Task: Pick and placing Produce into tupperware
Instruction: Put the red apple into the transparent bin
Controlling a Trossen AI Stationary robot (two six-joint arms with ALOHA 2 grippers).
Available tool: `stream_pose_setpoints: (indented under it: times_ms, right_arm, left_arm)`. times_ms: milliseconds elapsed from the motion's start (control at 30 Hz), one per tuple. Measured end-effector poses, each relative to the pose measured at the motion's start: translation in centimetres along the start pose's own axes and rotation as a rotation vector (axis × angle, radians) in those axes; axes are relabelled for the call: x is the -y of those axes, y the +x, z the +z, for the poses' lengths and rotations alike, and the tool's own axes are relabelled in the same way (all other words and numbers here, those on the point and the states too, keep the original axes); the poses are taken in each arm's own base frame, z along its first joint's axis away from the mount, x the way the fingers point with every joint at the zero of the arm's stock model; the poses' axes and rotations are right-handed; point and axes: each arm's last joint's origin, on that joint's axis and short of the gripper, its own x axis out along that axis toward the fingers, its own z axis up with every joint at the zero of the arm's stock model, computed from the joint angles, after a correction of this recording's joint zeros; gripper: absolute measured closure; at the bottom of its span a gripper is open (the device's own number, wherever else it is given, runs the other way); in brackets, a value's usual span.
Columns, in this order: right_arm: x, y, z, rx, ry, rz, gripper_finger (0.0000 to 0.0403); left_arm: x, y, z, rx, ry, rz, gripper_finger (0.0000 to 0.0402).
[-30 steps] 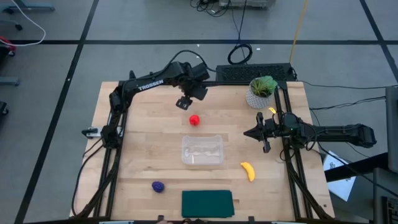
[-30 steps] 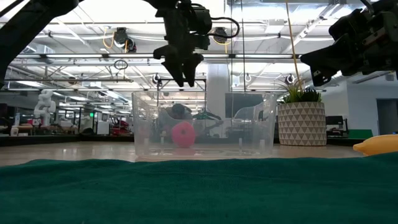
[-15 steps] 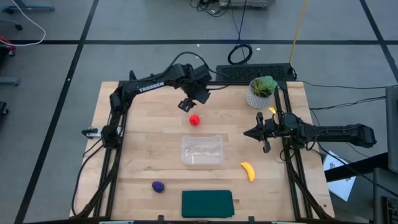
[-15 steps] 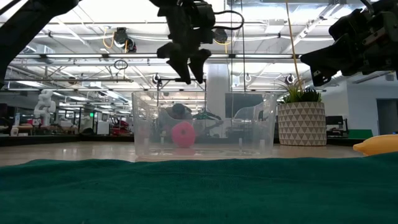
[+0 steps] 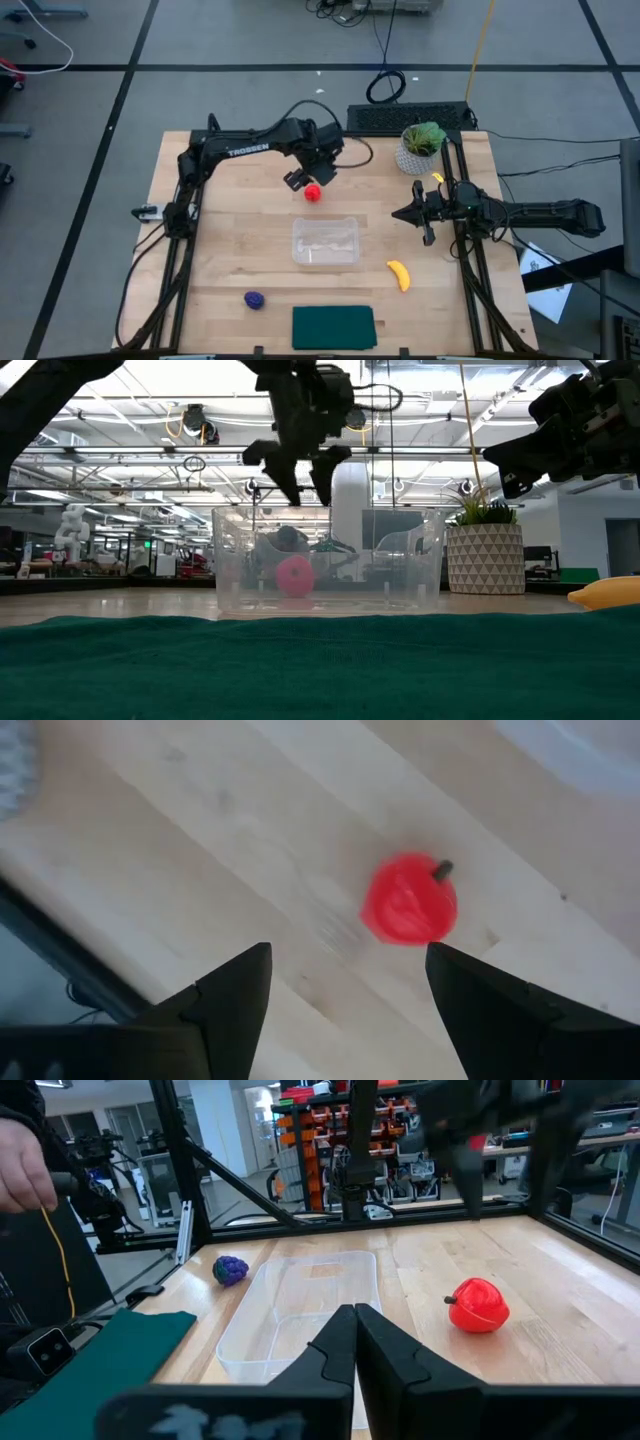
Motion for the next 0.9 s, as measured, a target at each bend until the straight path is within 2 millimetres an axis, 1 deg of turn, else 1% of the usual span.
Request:
stream_pose_setpoints:
  times_ms: [100, 167, 267, 367, 500, 733, 800, 900]
  right_arm:
    - [0.0, 0.0, 0.0, 0.000, 0.000, 0.000, 0.0403]
    - [0.0, 0.0, 0.0, 0.000, 0.000, 0.000, 0.0403]
    - [0.0, 0.0, 0.0, -0.001, 0.001, 0.000, 0.0403]
    - [0.0, 0.0, -0.1, -0.009, 0.002, -0.001, 0.0403]
    - [0.0, 0.0, -0.1, -0.013, 0.004, -0.002, 0.0403]
    - [0.0, 0.0, -0.1, -0.014, 0.004, -0.002, 0.0403]
    - [0.0, 0.0, -0.1, -0.014, 0.004, -0.002, 0.0403]
    - [0.0, 0.0, -0.1, -0.014, 0.010, -0.002, 0.0403]
  left_arm:
    - [0.8, 1.7, -0.1, -0.094, 0.067, -0.025, 0.0130]
    - [1.0, 2.3, 0.0, -0.145, 0.092, -0.002, 0.0130]
    - [1.2, 2.7, 0.2, -0.154, 0.080, -0.001, 0.0130]
    - [1.0, 2.6, 0.4, -0.116, 0.018, 0.018, 0.0127]
    - [1.0, 2.6, 0.3, -0.066, -0.065, 0.002, 0.0097]
    - [0.8, 2.6, 0.3, -0.056, -0.129, 0.011, 0.0011]
    - [0.8, 2.6, 0.3, -0.061, -0.137, 0.019, 0.0006]
    - [0.8, 2.6, 0.4, -0.061, -0.141, 0.020, 0.0008]
